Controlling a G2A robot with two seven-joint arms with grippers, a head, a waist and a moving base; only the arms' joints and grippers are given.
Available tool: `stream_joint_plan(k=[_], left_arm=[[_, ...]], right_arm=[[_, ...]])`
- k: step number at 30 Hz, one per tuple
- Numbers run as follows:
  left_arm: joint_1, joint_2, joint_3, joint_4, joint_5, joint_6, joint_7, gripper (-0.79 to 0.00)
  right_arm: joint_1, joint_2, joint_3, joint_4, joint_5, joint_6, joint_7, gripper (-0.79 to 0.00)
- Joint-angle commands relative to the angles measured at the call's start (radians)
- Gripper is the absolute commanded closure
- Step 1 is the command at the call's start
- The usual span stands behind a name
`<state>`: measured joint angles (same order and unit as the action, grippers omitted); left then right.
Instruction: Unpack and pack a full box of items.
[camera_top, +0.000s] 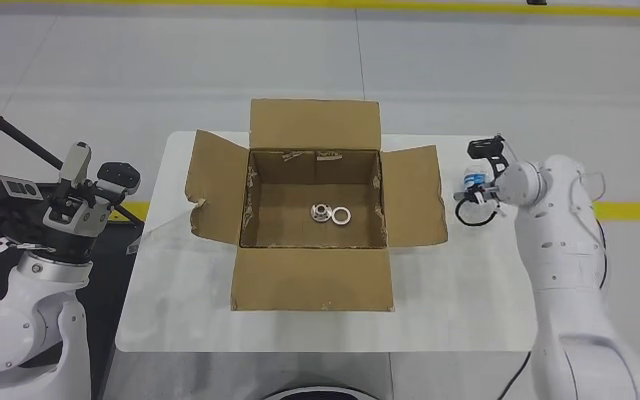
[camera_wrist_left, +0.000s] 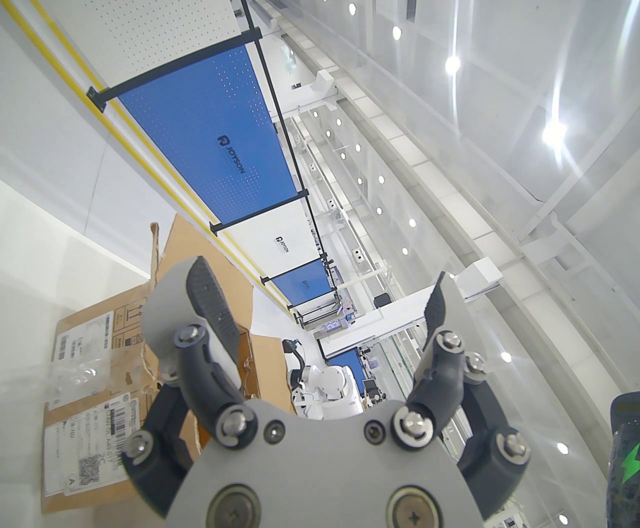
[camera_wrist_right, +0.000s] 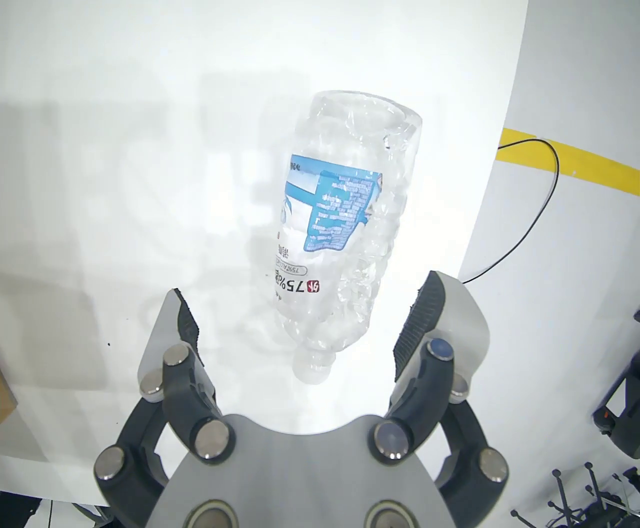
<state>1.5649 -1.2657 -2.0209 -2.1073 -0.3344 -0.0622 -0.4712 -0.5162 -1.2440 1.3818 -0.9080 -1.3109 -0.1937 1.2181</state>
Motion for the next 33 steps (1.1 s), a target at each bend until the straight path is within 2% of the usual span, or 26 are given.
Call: stream_joint_plan(k=[1, 6, 7, 8, 10, 11, 16, 21, 28, 33], left_arm=[[0.0, 0.0, 0.0, 0.0, 0.0, 0.0, 0.0, -0.785], [0.0, 0.0, 0.0, 0.0, 0.0, 0.0, 0.0, -0.785], [0.0, 0.0, 0.0, 0.0, 0.0, 0.0, 0.0, -0.785], [0.0, 0.0, 0.0, 0.0, 0.0, 0.0, 0.0, -0.785], [0.0, 0.0, 0.0, 0.0, 0.0, 0.0, 0.0, -0.785], [0.0, 0.0, 0.0, 0.0, 0.0, 0.0, 0.0, -0.785], [0.0, 0.0, 0.0, 0.0, 0.0, 0.0, 0.0, -0.785], [0.0, 0.0, 0.0, 0.0, 0.0, 0.0, 0.0, -0.785], [0.0, 0.0, 0.0, 0.0, 0.0, 0.0, 0.0, -0.785], [0.0, 0.0, 0.0, 0.0, 0.0, 0.0, 0.0, -0.785]], right_arm=[[0.022, -0.004, -0.017, 0.058, -0.001, 0.004, -0.016, -0.785], [0.061, -0.009, -0.037, 0.157, 0.011, 0.008, -0.061, -0.785], [0.067, -0.009, -0.039, 0.172, 0.012, 0.008, -0.068, -0.751], [0.072, -0.01, -0.041, 0.186, 0.013, 0.006, -0.074, -0.64], [0.08, -0.01, -0.044, 0.208, 0.019, 0.006, -0.083, -0.508], [0.082, -0.01, -0.045, 0.218, 0.021, 0.005, -0.088, -0.409], [0.093, -0.008, -0.049, 0.256, 0.032, 0.003, -0.108, -0.274], [0.097, -0.001, -0.04, 0.261, 0.042, 0.002, -0.135, -0.003], [0.067, 0.018, 0.003, 0.132, 0.074, 0.004, -0.149, 0.0], [-0.006, 0.041, 0.068, -0.12, 0.102, 0.013, -0.113, 0.0]])
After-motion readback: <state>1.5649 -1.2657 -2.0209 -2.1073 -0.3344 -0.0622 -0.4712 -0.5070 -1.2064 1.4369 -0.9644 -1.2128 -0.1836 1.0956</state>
